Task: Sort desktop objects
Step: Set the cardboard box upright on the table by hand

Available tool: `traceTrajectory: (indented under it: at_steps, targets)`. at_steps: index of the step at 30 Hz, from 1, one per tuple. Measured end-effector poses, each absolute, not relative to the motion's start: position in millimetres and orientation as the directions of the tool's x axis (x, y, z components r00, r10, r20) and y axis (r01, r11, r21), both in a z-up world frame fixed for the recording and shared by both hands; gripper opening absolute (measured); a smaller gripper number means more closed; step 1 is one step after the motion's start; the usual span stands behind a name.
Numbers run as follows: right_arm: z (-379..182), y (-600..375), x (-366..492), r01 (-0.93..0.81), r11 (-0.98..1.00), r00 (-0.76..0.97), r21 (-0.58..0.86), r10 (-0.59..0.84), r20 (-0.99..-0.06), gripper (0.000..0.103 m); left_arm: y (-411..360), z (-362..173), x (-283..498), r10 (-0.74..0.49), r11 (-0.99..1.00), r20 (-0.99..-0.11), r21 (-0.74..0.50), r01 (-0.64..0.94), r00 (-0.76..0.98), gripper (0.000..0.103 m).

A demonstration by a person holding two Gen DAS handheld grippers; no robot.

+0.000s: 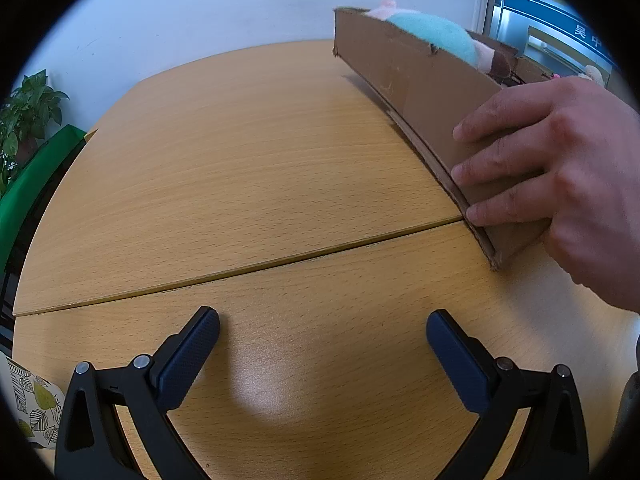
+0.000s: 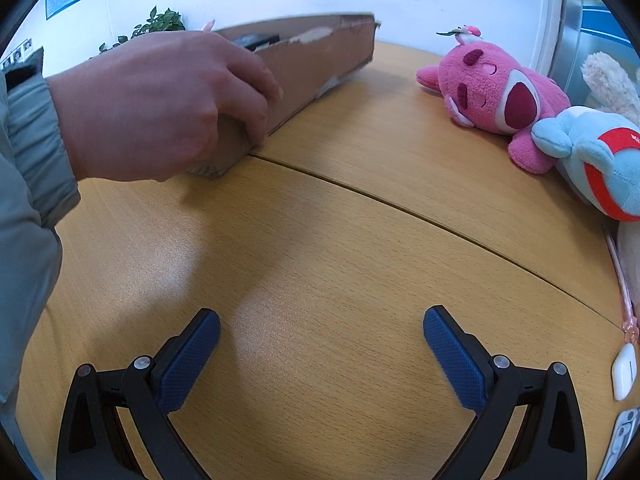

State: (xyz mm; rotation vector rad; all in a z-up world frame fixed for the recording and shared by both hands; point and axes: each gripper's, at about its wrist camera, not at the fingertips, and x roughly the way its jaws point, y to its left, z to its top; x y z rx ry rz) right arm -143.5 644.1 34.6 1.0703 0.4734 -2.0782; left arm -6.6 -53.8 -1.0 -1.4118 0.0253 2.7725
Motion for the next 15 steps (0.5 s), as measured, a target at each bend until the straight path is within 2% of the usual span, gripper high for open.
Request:
traceTrajectory:
  at_steps: [15]
  targets:
    - [34.5, 643.4, -142.5, 0.753, -0.657, -0.379, 0.008, -0.445, -0.812, 0.103, -51.9, -1.3, -4.8, 0.015, -1.000, -0.809, 0.001, -0.027, -0.588, 0.103]
